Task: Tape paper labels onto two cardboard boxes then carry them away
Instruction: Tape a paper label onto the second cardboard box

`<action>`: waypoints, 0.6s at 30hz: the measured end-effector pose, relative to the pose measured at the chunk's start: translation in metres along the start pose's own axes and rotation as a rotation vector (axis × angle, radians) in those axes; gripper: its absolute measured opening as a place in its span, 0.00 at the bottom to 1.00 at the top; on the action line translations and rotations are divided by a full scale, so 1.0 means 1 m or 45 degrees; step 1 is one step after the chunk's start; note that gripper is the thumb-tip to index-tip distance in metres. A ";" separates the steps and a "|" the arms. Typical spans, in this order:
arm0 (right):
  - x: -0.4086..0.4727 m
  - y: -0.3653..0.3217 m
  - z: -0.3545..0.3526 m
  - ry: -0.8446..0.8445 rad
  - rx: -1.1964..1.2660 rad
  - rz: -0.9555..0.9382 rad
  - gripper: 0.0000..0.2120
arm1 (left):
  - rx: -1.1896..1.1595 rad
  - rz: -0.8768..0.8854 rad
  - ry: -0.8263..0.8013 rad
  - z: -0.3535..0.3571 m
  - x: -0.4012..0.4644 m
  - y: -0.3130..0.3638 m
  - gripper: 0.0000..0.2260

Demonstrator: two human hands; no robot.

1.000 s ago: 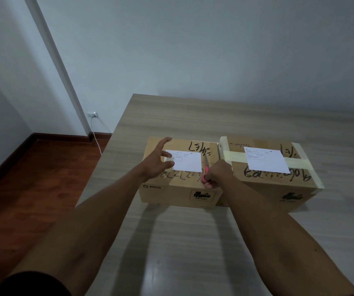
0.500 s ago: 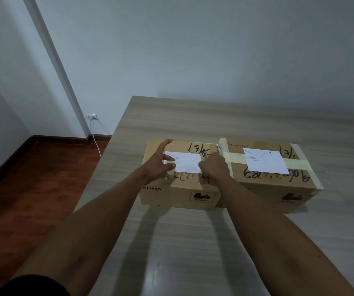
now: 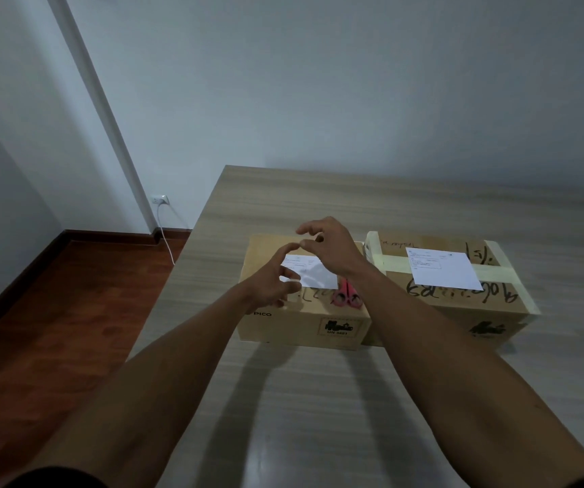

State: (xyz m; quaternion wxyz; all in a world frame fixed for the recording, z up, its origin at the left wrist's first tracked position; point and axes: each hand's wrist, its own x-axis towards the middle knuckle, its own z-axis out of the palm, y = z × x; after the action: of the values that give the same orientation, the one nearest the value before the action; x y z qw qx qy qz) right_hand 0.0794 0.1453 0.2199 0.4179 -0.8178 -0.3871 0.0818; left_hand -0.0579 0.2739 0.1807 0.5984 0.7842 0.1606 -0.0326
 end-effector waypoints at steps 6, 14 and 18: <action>0.004 -0.003 0.001 -0.059 -0.141 -0.044 0.03 | -0.001 -0.026 -0.014 0.000 -0.002 0.001 0.37; 0.003 -0.010 -0.001 0.005 -0.083 0.039 0.15 | -0.289 -0.217 0.184 0.002 0.001 -0.003 0.35; 0.009 -0.001 0.004 0.032 0.062 0.163 0.19 | -0.528 -0.289 0.290 -0.001 0.001 -0.001 0.22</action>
State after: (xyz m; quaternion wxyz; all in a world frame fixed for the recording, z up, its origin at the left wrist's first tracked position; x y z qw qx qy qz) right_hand 0.0830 0.1540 0.2199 0.4365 -0.8314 -0.3267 0.1075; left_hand -0.0575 0.2756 0.1801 0.7170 0.6203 0.3172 0.0227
